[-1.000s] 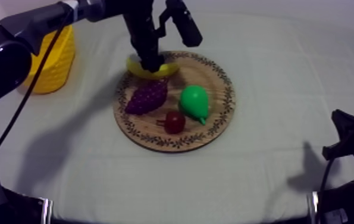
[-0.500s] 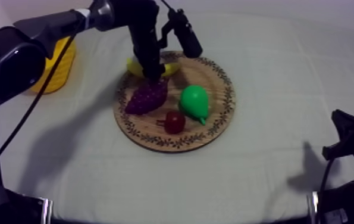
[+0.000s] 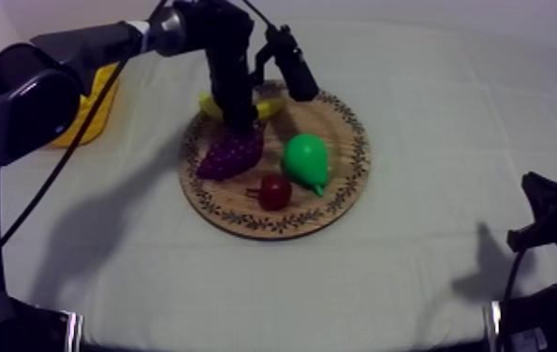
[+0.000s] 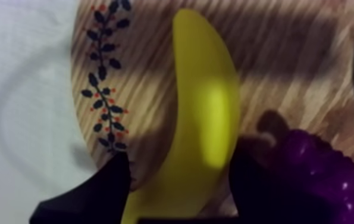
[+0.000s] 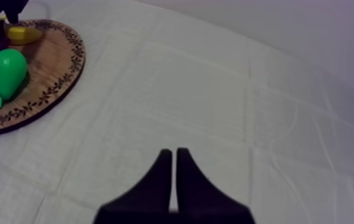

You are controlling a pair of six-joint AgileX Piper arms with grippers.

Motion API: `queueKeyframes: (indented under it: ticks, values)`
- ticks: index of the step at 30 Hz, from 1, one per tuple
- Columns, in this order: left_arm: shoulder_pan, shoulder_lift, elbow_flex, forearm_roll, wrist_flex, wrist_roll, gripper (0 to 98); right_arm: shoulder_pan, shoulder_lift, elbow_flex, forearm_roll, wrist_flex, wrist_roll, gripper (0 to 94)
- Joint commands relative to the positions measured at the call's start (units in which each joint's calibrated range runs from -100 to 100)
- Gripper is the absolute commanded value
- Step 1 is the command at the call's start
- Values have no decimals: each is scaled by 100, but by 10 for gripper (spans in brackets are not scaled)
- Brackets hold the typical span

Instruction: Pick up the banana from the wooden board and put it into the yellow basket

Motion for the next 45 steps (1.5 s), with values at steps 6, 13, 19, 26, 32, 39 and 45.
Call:
queueKeyframes:
  ticks: [6, 13, 19, 26, 32, 39, 45]
  values:
    - [40, 37, 59, -8, 4, 47, 541, 1, -3, -5, 1, 1, 2, 6]
    - [61, -42, 102, -13, 4, 145, 406, 1, -3, -5, 1, 1, 2, 6]
    - [65, -380, 301, -18, -37, 295, 303, 1, -3, -5, 1, 1, 2, 6]
    - [71, -1223, 654, -32, 48, 475, 267, -3, -3, -5, 1, 1, 2, 6]
    - [-23, -2222, 992, 3, 100, 696, 259, -7, -3, -5, 1, 1, 2, 6]
    - [-391, -3419, 1336, 389, 69, 846, 278, -7, -3, -5, 1, 1, 2, 6]
    - [-751, -4323, 1571, 459, 100, 961, 284, -7, -3, -5, 1, 1, 2, 6]
